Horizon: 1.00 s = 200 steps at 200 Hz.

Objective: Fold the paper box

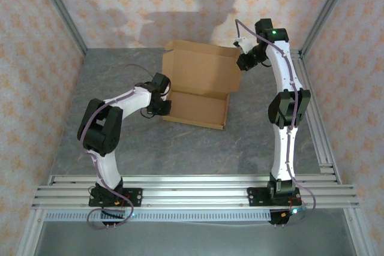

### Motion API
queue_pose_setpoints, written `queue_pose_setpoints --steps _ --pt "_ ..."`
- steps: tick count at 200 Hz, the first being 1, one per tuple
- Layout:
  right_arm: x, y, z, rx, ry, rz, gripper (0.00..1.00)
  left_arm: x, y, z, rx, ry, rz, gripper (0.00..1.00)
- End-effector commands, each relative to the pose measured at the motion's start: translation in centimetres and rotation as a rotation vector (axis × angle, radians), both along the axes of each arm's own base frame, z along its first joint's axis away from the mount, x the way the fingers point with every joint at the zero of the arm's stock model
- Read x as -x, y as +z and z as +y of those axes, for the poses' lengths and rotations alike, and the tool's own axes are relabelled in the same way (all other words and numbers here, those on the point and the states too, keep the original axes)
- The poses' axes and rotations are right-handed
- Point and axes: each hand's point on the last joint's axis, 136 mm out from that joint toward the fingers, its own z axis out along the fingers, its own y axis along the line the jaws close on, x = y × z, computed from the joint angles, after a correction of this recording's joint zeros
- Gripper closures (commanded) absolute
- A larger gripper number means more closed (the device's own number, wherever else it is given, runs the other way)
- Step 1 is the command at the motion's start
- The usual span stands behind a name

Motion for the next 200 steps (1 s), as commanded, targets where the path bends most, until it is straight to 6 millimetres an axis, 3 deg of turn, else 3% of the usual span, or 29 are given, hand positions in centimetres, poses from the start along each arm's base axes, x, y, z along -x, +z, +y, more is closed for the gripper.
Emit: queue_pose_setpoints --steps 1,68,104,134,155,200 --pt "0.8 3.7 0.1 -0.013 0.009 -0.069 1.0 -0.3 0.4 0.2 0.017 0.0 -0.018 0.98" --pt "0.7 3.2 -0.1 0.061 0.025 -0.096 1.0 -0.9 2.6 0.0 0.047 0.019 -0.099 0.64" --pt "1.1 2.8 0.5 0.101 0.07 -0.129 1.0 -0.9 6.6 -0.6 0.072 -0.01 -0.172 0.37" --pt "1.3 2.8 0.7 0.11 0.089 -0.146 1.0 -1.8 9.8 0.9 0.017 0.001 -0.243 0.1" --pt "1.5 2.8 0.7 0.132 0.105 -0.175 1.0 -3.6 11.5 3.1 0.014 0.066 -0.301 0.07" --pt "2.6 3.2 1.0 0.124 0.149 -0.261 1.0 -7.5 16.0 4.6 0.083 0.032 -0.472 0.1"
